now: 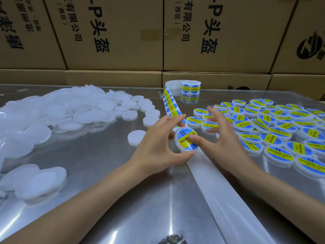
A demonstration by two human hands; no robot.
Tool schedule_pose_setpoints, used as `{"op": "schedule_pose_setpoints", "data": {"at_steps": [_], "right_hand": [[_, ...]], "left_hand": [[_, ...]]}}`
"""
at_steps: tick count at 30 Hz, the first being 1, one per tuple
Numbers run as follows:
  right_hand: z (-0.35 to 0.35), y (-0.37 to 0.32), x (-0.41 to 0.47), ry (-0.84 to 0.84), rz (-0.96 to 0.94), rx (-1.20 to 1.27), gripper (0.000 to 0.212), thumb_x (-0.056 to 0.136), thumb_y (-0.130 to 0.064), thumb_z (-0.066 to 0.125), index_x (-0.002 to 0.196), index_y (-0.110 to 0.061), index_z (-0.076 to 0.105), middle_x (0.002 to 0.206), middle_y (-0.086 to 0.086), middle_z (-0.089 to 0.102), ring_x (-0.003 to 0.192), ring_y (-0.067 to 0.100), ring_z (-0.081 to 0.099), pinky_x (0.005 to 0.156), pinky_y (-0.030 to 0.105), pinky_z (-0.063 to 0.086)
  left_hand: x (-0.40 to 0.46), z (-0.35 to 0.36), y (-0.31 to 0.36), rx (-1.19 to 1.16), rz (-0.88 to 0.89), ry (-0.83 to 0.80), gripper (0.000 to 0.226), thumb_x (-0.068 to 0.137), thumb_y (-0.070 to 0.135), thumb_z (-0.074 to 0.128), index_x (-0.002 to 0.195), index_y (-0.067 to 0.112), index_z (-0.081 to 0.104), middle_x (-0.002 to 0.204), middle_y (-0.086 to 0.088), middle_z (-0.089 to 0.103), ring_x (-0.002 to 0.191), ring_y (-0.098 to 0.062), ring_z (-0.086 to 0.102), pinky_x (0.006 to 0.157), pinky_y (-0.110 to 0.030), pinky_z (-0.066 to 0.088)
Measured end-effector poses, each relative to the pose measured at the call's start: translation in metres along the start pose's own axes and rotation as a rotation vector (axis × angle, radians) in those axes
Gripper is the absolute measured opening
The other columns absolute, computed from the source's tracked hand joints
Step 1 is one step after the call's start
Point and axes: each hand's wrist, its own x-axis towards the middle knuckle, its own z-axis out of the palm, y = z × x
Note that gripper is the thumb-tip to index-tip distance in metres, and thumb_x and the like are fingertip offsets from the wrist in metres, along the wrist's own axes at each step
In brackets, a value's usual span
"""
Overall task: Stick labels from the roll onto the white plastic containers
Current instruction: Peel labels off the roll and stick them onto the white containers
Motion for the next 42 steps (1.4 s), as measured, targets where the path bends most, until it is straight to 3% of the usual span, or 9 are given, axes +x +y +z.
{"op": "schedule_pose_setpoints", "data": {"at_steps": [3, 8, 13, 18, 22, 30, 35, 39, 42], "right_hand": [[0.007, -0.003, -0.003, -0.172, 0.036, 0.199, 0.047, 0.063, -0.058, 0.062, 0.092, -0.021, 0.065, 0.07, -0.011, 0.066, 0.061, 0.0, 0.057, 0.061, 0.02, 0.047], [0.008, -0.011, -0.004, -0.225, 0.038, 0.308, 0.05, 0.093, -0.038, 0.047, 0.077, 0.008, 0.06, 0.046, -0.007, 0.045, 0.041, 0.004, 0.035, 0.042, 0.015, 0.028], [0.007, -0.013, -0.007, -0.11, 0.199, 0.342, 0.062, 0.098, -0.046, 0.033, 0.052, -0.009, 0.048, 0.037, 0.001, 0.037, 0.03, 0.008, 0.03, 0.033, 0.014, 0.024], [0.009, -0.011, -0.005, -0.119, 0.338, 0.463, 0.059, 0.1, -0.046, 0.029, 0.065, -0.005, 0.052, 0.031, 0.0, 0.032, 0.026, 0.01, 0.027, 0.031, 0.015, 0.021], [0.011, -0.008, -0.003, -0.127, 0.385, 0.508, 0.067, 0.099, -0.048, 0.031, 0.041, -0.016, 0.042, 0.029, 0.0, 0.028, 0.027, 0.011, 0.027, 0.032, 0.017, 0.022], [0.011, -0.003, 0.004, -0.197, 0.481, 0.613, 0.048, 0.096, -0.039, 0.046, 0.053, -0.018, 0.05, 0.039, -0.002, 0.041, 0.033, 0.008, 0.031, 0.033, 0.018, 0.027], [-0.011, 0.005, 0.018, 0.002, 0.317, 0.199, 0.04, 0.098, -0.033, 0.044, 0.063, -0.014, 0.051, 0.041, -0.007, 0.053, 0.033, 0.004, 0.038, 0.035, 0.014, 0.031], [-0.036, 0.023, 0.033, 0.119, 0.361, 0.139, 0.035, 0.096, -0.031, 0.05, 0.101, 0.004, 0.054, 0.06, -0.004, 0.063, 0.033, 0.003, 0.045, 0.035, 0.016, 0.036], [-0.04, 0.035, 0.035, 0.083, 0.486, 0.187, 0.025, 0.096, -0.023, 0.053, 0.106, 0.0, 0.053, 0.074, -0.001, 0.065, 0.033, 0.0, 0.051, 0.034, 0.012, 0.039]], "left_hand": [[0.0, 0.001, 0.0, -0.005, 0.049, 0.003, 0.076, 0.064, 0.021, 0.084, 0.133, 0.012, 0.051, 0.109, 0.001, 0.059, 0.086, -0.006, 0.058, 0.08, -0.023, 0.05], [-0.001, 0.004, 0.0, 0.008, 0.122, -0.004, 0.078, 0.066, 0.035, 0.083, 0.133, 0.012, 0.05, 0.108, 0.001, 0.057, 0.09, -0.003, 0.052, 0.082, -0.014, 0.044], [-0.004, 0.004, 0.006, 0.159, 0.151, -0.092, 0.07, 0.08, 0.037, 0.07, 0.139, 0.01, 0.045, 0.134, -0.002, 0.051, 0.123, -0.009, 0.047, 0.102, -0.019, 0.037], [-0.003, 0.006, 0.008, 0.304, 0.172, -0.218, 0.062, 0.088, 0.039, 0.057, 0.141, 0.011, 0.041, 0.149, -0.001, 0.036, 0.141, -0.013, 0.027, 0.114, -0.018, 0.013], [-0.004, 0.01, 0.01, 0.257, 0.181, -0.176, 0.051, 0.088, 0.03, 0.056, 0.133, 0.007, 0.052, 0.141, -0.004, 0.047, 0.133, -0.019, 0.043, 0.11, -0.03, 0.034], [-0.003, 0.012, -0.006, 0.145, 0.337, 0.005, 0.028, 0.075, -0.01, 0.068, 0.1, 0.002, 0.073, 0.104, -0.01, 0.071, 0.1, -0.025, 0.068, 0.084, -0.042, 0.056], [-0.002, 0.002, -0.011, 0.294, 0.23, 0.105, 0.016, 0.077, 0.006, 0.068, 0.087, 0.013, 0.078, 0.085, 0.001, 0.075, 0.078, -0.016, 0.072, 0.061, -0.031, 0.056], [0.0, -0.007, -0.025, 0.387, -0.016, -0.019, 0.016, 0.086, 0.016, 0.066, 0.098, 0.021, 0.075, 0.098, 0.01, 0.072, 0.096, -0.014, 0.065, 0.078, -0.035, 0.052], [-0.002, -0.008, -0.034, 0.457, -0.131, -0.112, 0.018, 0.088, 0.024, 0.061, 0.102, 0.026, 0.072, 0.112, 0.013, 0.067, 0.11, -0.01, 0.058, 0.087, -0.033, 0.048]]}}
